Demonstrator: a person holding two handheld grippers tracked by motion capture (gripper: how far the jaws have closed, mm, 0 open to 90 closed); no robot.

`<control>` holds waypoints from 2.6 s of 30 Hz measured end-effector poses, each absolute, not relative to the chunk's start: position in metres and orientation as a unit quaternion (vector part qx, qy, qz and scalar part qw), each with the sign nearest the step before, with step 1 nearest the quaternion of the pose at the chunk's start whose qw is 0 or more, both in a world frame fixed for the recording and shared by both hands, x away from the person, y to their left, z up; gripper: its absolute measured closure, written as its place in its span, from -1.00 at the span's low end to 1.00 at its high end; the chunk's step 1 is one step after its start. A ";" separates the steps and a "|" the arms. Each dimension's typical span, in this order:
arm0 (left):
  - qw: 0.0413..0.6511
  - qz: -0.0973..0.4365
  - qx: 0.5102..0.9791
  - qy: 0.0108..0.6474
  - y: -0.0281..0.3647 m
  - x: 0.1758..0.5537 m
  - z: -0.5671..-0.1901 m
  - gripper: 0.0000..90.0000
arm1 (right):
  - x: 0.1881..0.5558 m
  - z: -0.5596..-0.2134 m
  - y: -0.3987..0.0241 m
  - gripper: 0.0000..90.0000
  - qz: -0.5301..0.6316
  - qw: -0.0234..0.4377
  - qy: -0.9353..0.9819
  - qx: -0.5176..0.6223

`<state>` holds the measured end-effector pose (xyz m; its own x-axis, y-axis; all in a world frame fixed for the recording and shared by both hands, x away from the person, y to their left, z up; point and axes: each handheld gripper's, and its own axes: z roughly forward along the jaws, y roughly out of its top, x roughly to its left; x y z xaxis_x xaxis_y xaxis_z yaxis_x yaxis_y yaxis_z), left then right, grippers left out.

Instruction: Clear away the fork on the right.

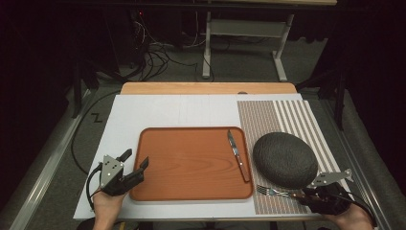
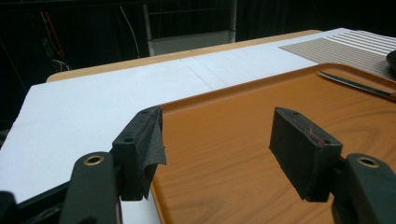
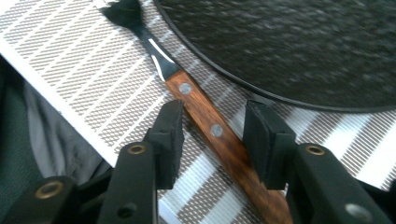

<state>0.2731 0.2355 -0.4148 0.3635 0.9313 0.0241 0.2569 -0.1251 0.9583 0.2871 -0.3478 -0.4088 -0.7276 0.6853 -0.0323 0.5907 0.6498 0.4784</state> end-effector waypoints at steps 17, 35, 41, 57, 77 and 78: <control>0.488 0.345 0.666 0.446 0.236 0.273 -0.415 -0.23 | 0.292 -0.408 -0.336 0.65 0.214 0.091 0.935 0.268; 0.487 0.344 0.667 0.446 0.235 0.273 -0.415 -0.23 | 0.291 -0.406 -0.332 0.75 0.214 0.092 0.943 0.237; 0.487 0.345 0.667 0.447 0.236 0.273 -0.415 -0.22 | 0.290 -0.405 -0.335 0.75 0.221 0.083 0.942 0.239; 0.488 0.345 0.666 0.447 0.236 0.273 -0.415 -0.22 | 0.286 -0.389 -0.334 0.75 0.242 0.085 0.937 0.237; 0.487 0.345 0.667 0.447 0.236 0.274 -0.415 -0.23 | 0.291 -0.377 -0.324 0.75 0.263 0.090 0.933 0.230; 0.487 0.345 0.667 0.446 0.236 0.274 -0.415 -0.22 | 0.291 -0.376 -0.323 0.75 0.265 0.091 0.932 0.230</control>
<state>0.2737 0.2358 -0.4151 0.3630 0.9314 0.0259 0.2596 -0.1278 0.9572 0.2910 -0.3234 -0.3761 -0.8779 0.4765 -0.0480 0.3797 0.7537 0.5365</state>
